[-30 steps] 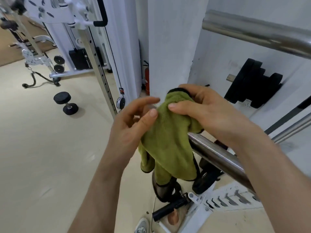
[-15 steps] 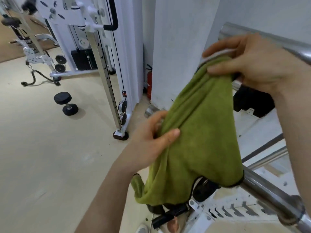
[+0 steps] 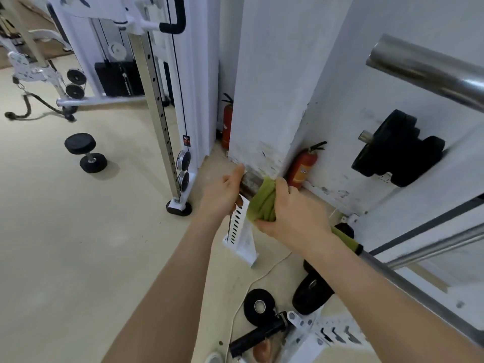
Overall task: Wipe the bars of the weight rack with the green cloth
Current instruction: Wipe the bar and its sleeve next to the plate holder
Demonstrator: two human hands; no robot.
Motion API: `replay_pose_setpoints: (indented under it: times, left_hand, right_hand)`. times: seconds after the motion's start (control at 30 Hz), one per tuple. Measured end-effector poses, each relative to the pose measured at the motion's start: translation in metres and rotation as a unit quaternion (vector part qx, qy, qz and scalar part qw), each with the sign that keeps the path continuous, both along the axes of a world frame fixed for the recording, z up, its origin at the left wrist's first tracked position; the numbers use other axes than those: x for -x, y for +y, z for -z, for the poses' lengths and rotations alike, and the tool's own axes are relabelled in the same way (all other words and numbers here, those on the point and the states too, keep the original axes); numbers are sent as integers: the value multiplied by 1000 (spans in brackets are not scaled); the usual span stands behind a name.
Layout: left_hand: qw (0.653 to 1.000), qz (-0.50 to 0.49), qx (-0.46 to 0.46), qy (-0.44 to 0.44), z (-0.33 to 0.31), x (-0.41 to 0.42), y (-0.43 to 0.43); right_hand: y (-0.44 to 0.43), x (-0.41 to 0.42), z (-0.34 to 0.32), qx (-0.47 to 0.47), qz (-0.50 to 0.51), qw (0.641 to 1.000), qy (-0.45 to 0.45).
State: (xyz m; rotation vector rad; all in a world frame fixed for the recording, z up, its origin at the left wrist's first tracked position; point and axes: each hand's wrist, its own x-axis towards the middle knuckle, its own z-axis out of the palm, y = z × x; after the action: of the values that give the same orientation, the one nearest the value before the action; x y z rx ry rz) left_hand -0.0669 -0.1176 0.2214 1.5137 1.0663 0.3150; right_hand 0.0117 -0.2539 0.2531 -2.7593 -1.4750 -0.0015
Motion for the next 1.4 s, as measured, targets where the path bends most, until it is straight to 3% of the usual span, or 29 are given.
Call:
replay_pose_setpoints:
  times: [0.23, 0.3, 0.37, 0.47, 0.53, 0.57, 0.6, 0.67, 0.73, 0.8, 0.83, 0.87, 0.9, 0.93, 1.0, 1.03, 1.07, 1.13, 1.17, 1.2, 1.23, 1.27, 1.3, 1.37, 1.4]
  left_hand:
    - [996, 33, -85, 9, 2, -38, 27]
    - [995, 41, -91, -9, 10, -33, 26]
    - [995, 70, -25, -60, 15, -25, 19]
    - [985, 106, -23, -137, 17, -17, 13]
    - [979, 122, -22, -162, 18, -17, 16]
    - [979, 132, -29, -150, 19, -18, 18]
    - [980, 137, -38, -137, 17, -18, 19]
    - [983, 143, -82, -80, 13, -20, 23]
    - [982, 157, -102, -9, -2, -25, 25]
    - [977, 201, -46, 57, -19, -33, 27]
    - [968, 232, -22, 96, -28, -35, 26]
    - [958, 259, -16, 123, -33, -35, 26]
    - [952, 275, -19, 136, -36, -38, 26]
    - [951, 276, -45, 133, -34, -40, 28]
    - [963, 232, -107, 84, -21, -42, 31]
    - [969, 205, -136, 28, -9, -38, 31]
    - [972, 181, -148, -25, 1, -31, 27]
    - [978, 152, -126, -71, 13, -20, 16]
    - [980, 142, -130, -52, 13, -22, 14]
    - [980, 134, -150, -9, 9, -27, 15]
    - [975, 140, -165, 50, 2, -33, 17]
    - [968, 164, -154, 108, -9, -39, 19]
    - [957, 203, -130, 160, -20, -44, 21]
    - [929, 276, -82, 232, -38, -52, 23]
    - [913, 306, -74, 258, -43, -53, 23]
  right_hand:
    - [43, -3, -10, 31, 51, 993, 99]
    - [62, -18, -9, 36, 21, 975, 216]
    - [74, -38, -5, 29, 7, 910, 412]
    - [71, -60, 4, 46, 61, 735, 674]
    - [66, -66, 11, 56, 85, 660, 744]
    - [64, -66, 11, 61, 96, 651, 750]
    - [62, -65, 8, 62, 100, 665, 738]
    - [56, -55, -5, 40, 79, 771, 630]
    - [46, -40, -12, 23, 62, 887, 457]
    - [30, -16, -6, 18, 64, 977, 200]
    - [20, -6, 4, 13, 56, 998, 27]
    - [10, 6, 13, 13, 50, 994, -98]
    - [2, 12, 18, 5, 35, 985, -167]
    - [-1, 12, 20, -8, 17, 982, -187]
    - [1, -6, 15, 7, 6, 997, -82]
    - [6, -19, 8, 23, 14, 999, 42]
    - [11, -33, 2, 37, 29, 977, 210]
    - [15, -55, -3, 37, 55, 851, 521]
    - [14, -63, -1, 33, 66, 782, 619]
    - [14, -68, 0, 31, 71, 744, 664]
    - [16, -70, 0, 33, 67, 747, 661]
    - [18, -67, 2, 31, 58, 780, 623]
    - [20, -61, 2, 26, 47, 838, 542]
    - [20, -41, 10, 16, 56, 953, 298]
    - [15, -27, 19, -4, 44, 992, 119]
